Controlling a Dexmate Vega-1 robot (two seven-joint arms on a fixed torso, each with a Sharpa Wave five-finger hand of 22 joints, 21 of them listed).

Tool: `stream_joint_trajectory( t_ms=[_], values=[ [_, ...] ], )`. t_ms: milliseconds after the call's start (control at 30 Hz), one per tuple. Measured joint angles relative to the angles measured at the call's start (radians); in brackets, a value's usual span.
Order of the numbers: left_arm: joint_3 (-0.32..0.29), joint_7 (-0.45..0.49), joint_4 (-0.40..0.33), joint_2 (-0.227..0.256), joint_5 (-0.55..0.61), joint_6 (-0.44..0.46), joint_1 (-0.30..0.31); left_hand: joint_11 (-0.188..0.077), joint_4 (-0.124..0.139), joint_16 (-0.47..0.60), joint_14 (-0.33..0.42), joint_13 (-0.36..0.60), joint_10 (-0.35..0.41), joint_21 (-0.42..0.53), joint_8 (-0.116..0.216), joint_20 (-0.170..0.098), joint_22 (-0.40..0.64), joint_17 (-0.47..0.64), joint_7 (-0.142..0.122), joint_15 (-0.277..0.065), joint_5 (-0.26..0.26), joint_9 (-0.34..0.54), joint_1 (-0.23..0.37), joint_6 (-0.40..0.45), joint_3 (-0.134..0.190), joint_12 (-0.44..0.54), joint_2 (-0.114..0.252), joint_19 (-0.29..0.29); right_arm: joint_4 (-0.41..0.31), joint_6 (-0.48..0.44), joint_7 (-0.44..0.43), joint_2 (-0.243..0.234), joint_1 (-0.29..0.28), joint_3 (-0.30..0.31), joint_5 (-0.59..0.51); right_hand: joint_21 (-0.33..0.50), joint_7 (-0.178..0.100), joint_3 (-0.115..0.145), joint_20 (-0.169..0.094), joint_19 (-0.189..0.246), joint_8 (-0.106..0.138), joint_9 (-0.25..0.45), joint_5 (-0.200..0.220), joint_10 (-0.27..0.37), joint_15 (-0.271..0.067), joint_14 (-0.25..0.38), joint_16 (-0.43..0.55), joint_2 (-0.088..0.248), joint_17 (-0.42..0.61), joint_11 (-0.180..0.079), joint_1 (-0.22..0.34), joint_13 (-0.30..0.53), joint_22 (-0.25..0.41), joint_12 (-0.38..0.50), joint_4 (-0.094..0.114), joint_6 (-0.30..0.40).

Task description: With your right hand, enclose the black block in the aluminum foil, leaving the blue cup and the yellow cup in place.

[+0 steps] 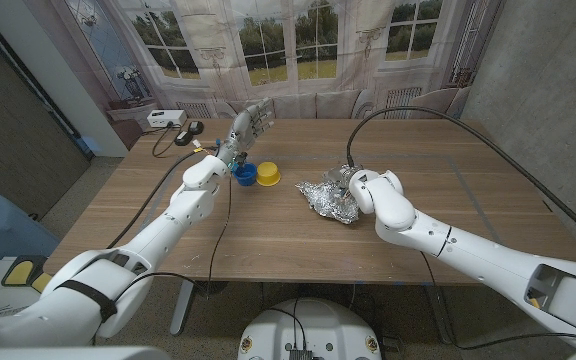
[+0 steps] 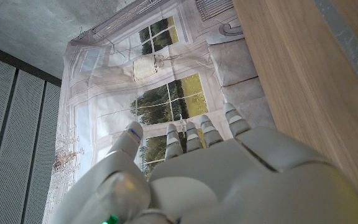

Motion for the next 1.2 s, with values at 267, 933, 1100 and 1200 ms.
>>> stream_joint_trajectory(
  t_ms=[267,933,1100,1200],
  values=[
    [0.005,0.0,0.003,-0.003,0.003,0.001,-0.004,0.0,0.0,0.0,0.0,0.0,0.0,0.0,0.0,0.0,0.0,0.0,-0.005,0.0,0.0,0.0,0.005,-0.005,0.0,0.0,-0.005,0.0,-0.024,0.017,-0.032,-0.011,-0.019,0.031,0.054,0.0,0.001,-0.069,0.001,-0.011,0.0,-0.003,0.015,0.019,0.0,0.0,0.01,-0.021,-0.018,0.003,-0.138,-0.005,0.003,0.001,0.069,0.035],
    [0.006,0.011,-0.024,0.003,0.009,0.0,0.013,0.005,-0.015,-0.009,-0.045,0.0,-0.005,-0.007,0.0,-0.007,0.0,0.0,-0.005,0.031,0.0,0.0,0.013,-0.005,-0.007,0.0,-0.016,-0.015,-0.078,0.132,-0.342,-0.057,-0.154,0.253,0.431,0.0,-0.004,-0.097,-0.003,-0.038,0.011,-0.007,0.029,0.078,0.027,-0.016,0.015,0.059,-0.028,0.019,-0.277,-0.01,0.001,0.012,0.142,0.1],
    [0.003,0.011,-0.04,0.007,0.009,0.0,0.026,0.002,-0.018,-0.009,-0.072,0.0,-0.009,-0.015,0.0,-0.015,0.0,0.002,-0.017,0.036,0.0,0.0,0.005,-0.002,-0.01,0.0,-0.024,-0.029,-0.078,0.191,-0.452,-0.057,-0.154,0.253,0.553,-0.008,-0.004,-0.097,-0.001,-0.059,0.011,-0.007,0.029,0.078,0.034,-0.023,0.015,0.065,-0.032,0.019,-0.282,-0.01,0.001,0.012,0.142,0.1],
    [0.001,0.011,-0.051,0.011,0.009,0.0,0.035,0.002,-0.018,-0.009,-0.077,0.0,-0.009,-0.015,0.0,-0.009,0.0,0.002,-0.024,0.034,0.0,0.0,0.005,0.002,-0.01,0.0,-0.024,-0.034,-0.078,0.234,-0.517,-0.057,-0.154,0.253,0.625,-0.008,-0.004,-0.097,-0.002,-0.073,0.011,-0.007,0.029,0.083,0.034,-0.023,0.015,0.065,-0.037,0.024,-0.282,-0.01,0.001,0.012,0.142,0.1]
  ],
)
